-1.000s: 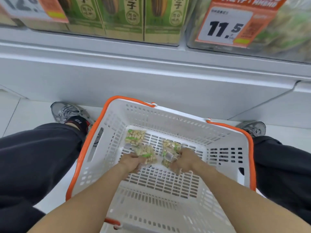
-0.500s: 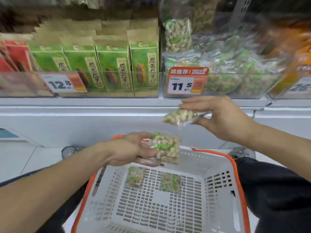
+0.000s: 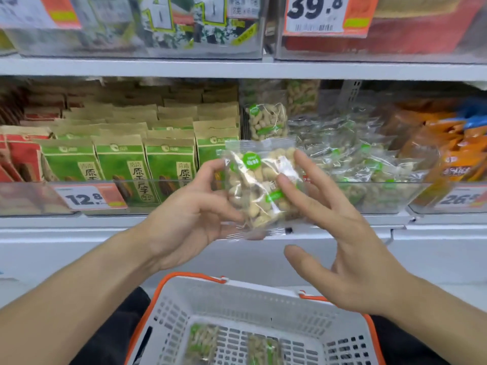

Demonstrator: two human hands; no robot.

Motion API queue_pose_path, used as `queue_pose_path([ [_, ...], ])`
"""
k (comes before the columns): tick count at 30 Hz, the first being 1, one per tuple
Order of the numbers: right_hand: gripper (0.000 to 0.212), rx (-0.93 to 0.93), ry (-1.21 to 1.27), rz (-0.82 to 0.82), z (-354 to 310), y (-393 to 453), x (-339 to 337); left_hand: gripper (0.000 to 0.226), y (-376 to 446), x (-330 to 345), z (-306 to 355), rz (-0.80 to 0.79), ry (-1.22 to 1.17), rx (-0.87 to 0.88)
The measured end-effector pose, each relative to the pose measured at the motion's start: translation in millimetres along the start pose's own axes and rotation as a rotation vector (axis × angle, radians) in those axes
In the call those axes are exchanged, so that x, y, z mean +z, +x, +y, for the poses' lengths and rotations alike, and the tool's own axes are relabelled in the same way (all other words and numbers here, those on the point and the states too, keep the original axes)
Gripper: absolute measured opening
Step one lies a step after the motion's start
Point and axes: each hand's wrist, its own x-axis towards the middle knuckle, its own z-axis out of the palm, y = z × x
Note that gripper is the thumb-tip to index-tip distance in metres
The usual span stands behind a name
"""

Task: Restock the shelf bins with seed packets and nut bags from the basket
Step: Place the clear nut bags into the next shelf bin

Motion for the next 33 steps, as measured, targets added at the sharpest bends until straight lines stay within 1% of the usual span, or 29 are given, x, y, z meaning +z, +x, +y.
queue_pose_path([
  [2, 0.059, 0.046, 0.064, 0.06, 1, 1, -1, 0.084, 5, 1, 1, 0.005, -0.087, 0.017],
  [4, 0.046, 0.08, 0.094, 0.185, 4, 5, -1, 0.073, 8, 2, -1, 0.003, -0.118, 0.027],
  [6, 0.038, 0.102, 0.076, 0.267, 9, 9, -3, 0.063, 10, 2, -3, 0.027, -0.076, 0.041],
  [7, 0.038, 0.111, 0.072, 0.275, 11, 10, -4, 0.059, 12, 3, -5, 0.05, -0.026, 0.055],
  [9, 0.038, 0.136, 0.101, 0.27, 17, 11, -5, 0.06, 13, 4, -8, 0.092, 0.111, 0.087],
  [11, 0.039, 0.145, 0.122, 0.272, 21, 14, -4, 0.064, 14, 5, -13, 0.12, 0.311, 0.117],
  [13, 0.04, 0.113, 0.069, 0.267, 24, 19, -1, 0.07, 14, 9, -17, 0.174, 0.531, 0.162],
  [14, 0.038, 0.083, 0.037, 0.258, 25, 22, 1, 0.072, 15, 12, -18, 0.215, 0.589, 0.185],
  [18, 0.04, 0.005, 0.055, 0.226, 33, 31, 2, 0.075, 21, 13, -21, 0.329, 0.612, 0.247],
  [20, 0.04, 0.017, 0.12, 0.242, 38, 34, -3, 0.075, 24, 12, -21, 0.385, 0.613, 0.285],
  [21, 0.038, 0.05, 0.174, 0.26, 41, 35, -5, 0.071, 24, 12, -20, 0.393, 0.588, 0.307],
  [22, 0.039, 0.095, 0.236, 0.279, 43, 36, -6, 0.065, 25, 13, -19, 0.382, 0.558, 0.328],
  [24, 0.049, 0.177, 0.386, 0.273, 46, 38, -8, 0.057, 26, 12, -17, 0.324, 0.54, 0.373],
  [25, 0.058, 0.202, 0.476, 0.231, 48, 37, -10, 0.056, 25, 11, -16, 0.291, 0.558, 0.398],
  [27, 0.081, 0.246, 0.617, 0.064, 48, 34, -20, 0.053, 24, 9, -12, 0.216, 0.634, 0.439],
  [28, 0.092, 0.266, 0.61, -0.042, 47, 32, -27, 0.052, 24, 10, -10, 0.173, 0.697, 0.447],
  [29, 0.1, 0.268, 0.534, -0.126, 44, 30, -33, 0.051, 24, 11, -9, 0.128, 0.762, 0.45],
  [30, 0.101, 0.241, 0.421, -0.17, 41, 29, -37, 0.051, 25, 12, -9, 0.086, 0.812, 0.451],
  [31, 0.096, 0.201, 0.331, -0.171, 39, 29, -38, 0.051, 26, 13, -11, 0.054, 0.838, 0.458],
  [33, 0.083, 0.153, 0.239, -0.093, 36, 30, -38, 0.054, 29, 14, -17, 0.05, 0.843, 0.489],
])
